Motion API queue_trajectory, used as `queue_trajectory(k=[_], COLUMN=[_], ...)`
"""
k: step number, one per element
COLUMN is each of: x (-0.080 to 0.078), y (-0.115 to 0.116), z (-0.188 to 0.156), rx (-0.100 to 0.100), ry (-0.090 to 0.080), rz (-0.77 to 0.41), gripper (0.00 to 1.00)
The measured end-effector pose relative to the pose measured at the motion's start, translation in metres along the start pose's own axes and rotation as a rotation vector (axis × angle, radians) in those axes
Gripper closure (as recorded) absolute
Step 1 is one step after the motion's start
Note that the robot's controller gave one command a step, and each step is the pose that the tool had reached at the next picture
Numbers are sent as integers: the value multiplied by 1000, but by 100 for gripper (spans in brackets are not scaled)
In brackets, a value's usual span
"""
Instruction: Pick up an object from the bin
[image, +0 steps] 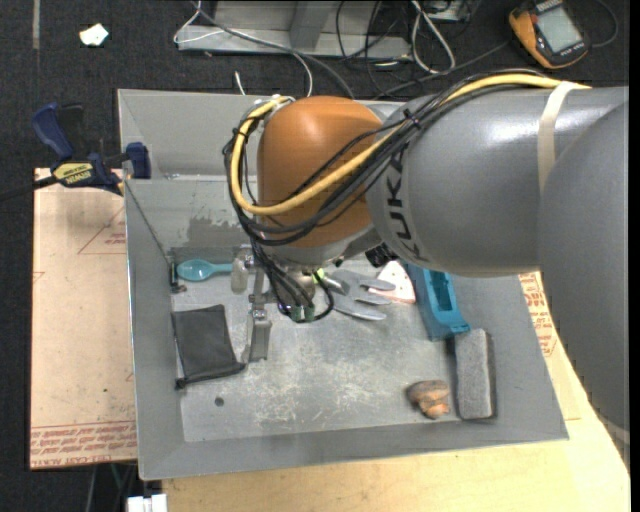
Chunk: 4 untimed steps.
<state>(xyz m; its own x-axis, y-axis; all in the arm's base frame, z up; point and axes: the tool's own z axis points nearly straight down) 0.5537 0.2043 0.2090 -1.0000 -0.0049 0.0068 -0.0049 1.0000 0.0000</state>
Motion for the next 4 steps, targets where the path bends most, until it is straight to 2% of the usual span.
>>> queue_trajectory(k=[1, 2, 3, 4], x=[-2, 15, 39, 47], y=[-1, 12, 42, 32], z=[-5, 56, 85, 139], rx=[-1, -3, -6, -3], ry=[-7, -11, -16, -9], rz=[4, 29, -10, 54], gripper=[0, 0, 0, 0])
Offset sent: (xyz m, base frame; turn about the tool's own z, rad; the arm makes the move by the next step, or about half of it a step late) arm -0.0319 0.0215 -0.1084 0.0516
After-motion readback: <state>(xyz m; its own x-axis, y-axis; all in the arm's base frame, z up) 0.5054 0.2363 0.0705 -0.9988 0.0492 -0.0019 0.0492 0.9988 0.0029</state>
